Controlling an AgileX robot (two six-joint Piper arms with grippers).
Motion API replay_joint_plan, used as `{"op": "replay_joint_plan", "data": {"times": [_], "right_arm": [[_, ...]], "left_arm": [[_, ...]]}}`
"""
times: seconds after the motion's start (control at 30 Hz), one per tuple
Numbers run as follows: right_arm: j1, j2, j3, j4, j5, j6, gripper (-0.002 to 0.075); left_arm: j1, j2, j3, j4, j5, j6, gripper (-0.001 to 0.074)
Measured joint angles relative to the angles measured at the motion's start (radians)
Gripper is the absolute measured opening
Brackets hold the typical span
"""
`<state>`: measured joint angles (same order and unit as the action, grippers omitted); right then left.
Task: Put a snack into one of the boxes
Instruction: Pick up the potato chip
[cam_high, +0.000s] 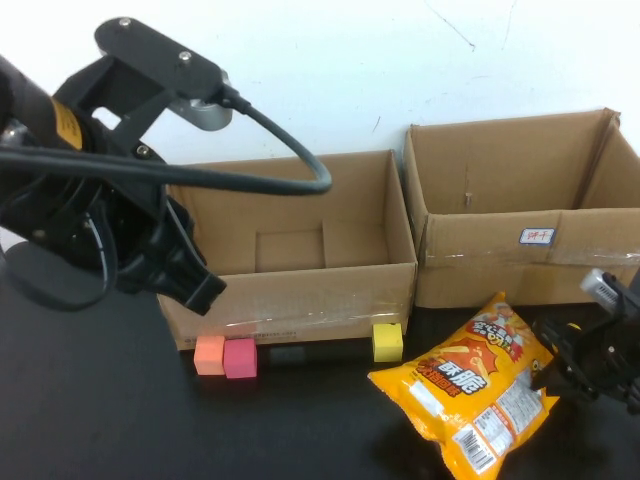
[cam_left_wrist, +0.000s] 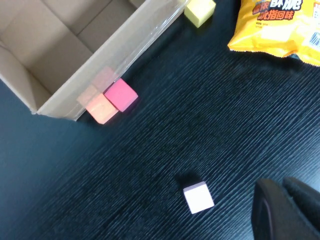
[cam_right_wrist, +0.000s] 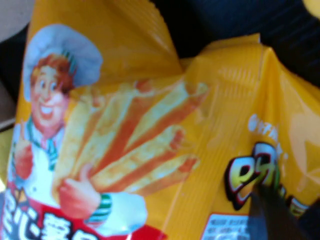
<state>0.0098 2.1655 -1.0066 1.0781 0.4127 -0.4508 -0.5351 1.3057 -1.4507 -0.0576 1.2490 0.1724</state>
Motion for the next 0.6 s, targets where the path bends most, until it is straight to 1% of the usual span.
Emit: {"op": "replay_joint_plan", "data": {"times": [0.13, 0.27, 0.47, 0.6], "right_arm": [[0.0, -0.007, 0.0, -0.043, 0.022, -0.006, 0.0019], [0.0, -0.054, 0.002, -0.144, 0.065, -0.008, 0.001], [0.0, -0.211, 0.028, -0.256, 0.158, 0.005, 0.0007], [0.0, -0.321, 0.036, -0.275, 0.182, 0.005, 0.0007]], "left_arm": [[0.0, -0.002, 0.002, -0.02, -0.004, -0.011, 0.0], [0.0, -0.016, 0.002, -0.022, -0.023, -0.011, 0.0], [0.0, -0.076, 0.002, -0.023, -0.028, -0.013, -0.0001], [0.0, -0.124, 0.002, -0.018, -0.028, -0.013, 0.0]]}}
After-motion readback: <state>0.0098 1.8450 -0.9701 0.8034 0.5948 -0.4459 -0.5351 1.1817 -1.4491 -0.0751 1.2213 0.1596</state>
